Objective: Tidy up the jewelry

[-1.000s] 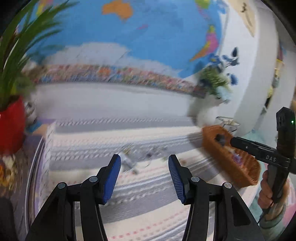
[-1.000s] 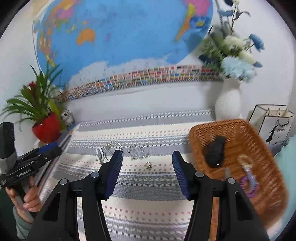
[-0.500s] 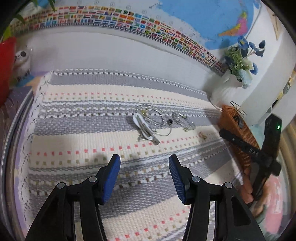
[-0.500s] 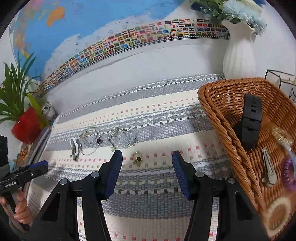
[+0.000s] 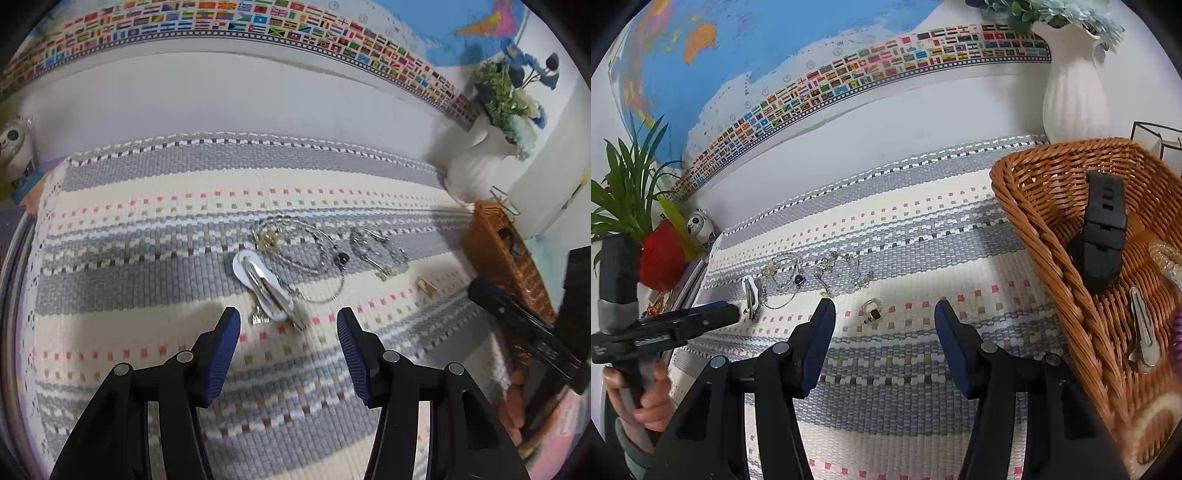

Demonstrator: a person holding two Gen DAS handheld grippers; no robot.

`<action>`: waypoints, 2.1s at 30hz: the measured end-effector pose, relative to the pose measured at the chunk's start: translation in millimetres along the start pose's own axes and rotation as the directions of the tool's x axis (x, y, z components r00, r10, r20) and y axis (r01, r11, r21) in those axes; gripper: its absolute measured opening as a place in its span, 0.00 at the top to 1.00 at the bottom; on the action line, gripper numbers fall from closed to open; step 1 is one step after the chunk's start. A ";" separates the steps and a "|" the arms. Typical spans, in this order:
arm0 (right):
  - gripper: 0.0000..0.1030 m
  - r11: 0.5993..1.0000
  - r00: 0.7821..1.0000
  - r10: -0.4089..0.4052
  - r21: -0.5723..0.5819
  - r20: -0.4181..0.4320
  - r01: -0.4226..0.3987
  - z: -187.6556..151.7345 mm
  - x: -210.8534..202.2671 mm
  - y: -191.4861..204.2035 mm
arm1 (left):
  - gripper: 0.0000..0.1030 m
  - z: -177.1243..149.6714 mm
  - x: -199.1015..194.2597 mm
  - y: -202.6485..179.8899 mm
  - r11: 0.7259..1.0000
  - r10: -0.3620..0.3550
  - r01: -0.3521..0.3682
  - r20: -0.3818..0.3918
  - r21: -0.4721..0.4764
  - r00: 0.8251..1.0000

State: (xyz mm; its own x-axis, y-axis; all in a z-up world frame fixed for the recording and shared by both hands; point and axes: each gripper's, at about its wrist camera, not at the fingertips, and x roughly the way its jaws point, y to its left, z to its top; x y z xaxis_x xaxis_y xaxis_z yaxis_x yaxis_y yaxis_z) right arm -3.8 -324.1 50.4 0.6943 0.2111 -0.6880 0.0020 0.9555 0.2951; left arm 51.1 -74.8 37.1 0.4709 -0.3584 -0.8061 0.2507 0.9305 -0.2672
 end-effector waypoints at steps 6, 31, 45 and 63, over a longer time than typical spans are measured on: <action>0.44 0.999 0.999 -0.036 0.000 -0.008 0.036 0.8 3.3 1.2 | 0.46 1.0 7.3 -4.6 0.998 0.056 -0.057 0.026 0.038 0.998; 0.65 0.947 0.976 -0.156 -0.303 -0.152 0.105 -3.3 47.4 46.9 | 0.46 -8.6 19.0 -17.8 0.980 0.123 -0.128 0.044 0.149 0.991; 0.86 0.931 0.977 -0.163 -0.348 -0.135 0.108 -10.5 47.3 55.4 | 0.46 -11.5 15.9 -13.4 0.980 0.141 -0.146 0.051 0.138 0.989; 0.94 0.944 0.999 -0.050 -0.328 -0.014 0.043 -7.5 13.3 55.5 | 0.68 -8.4 -29.9 0.8 0.992 0.054 -0.080 0.229 0.103 0.972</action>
State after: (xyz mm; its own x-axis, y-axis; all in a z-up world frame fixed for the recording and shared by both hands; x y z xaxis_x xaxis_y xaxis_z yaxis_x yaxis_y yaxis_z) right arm 0.2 -266.7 52.7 0.6831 0.1658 -0.7113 -0.2046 0.9783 0.0315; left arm 30.1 -62.7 56.6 0.6651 -0.3152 -0.6770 0.2979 0.9433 -0.1466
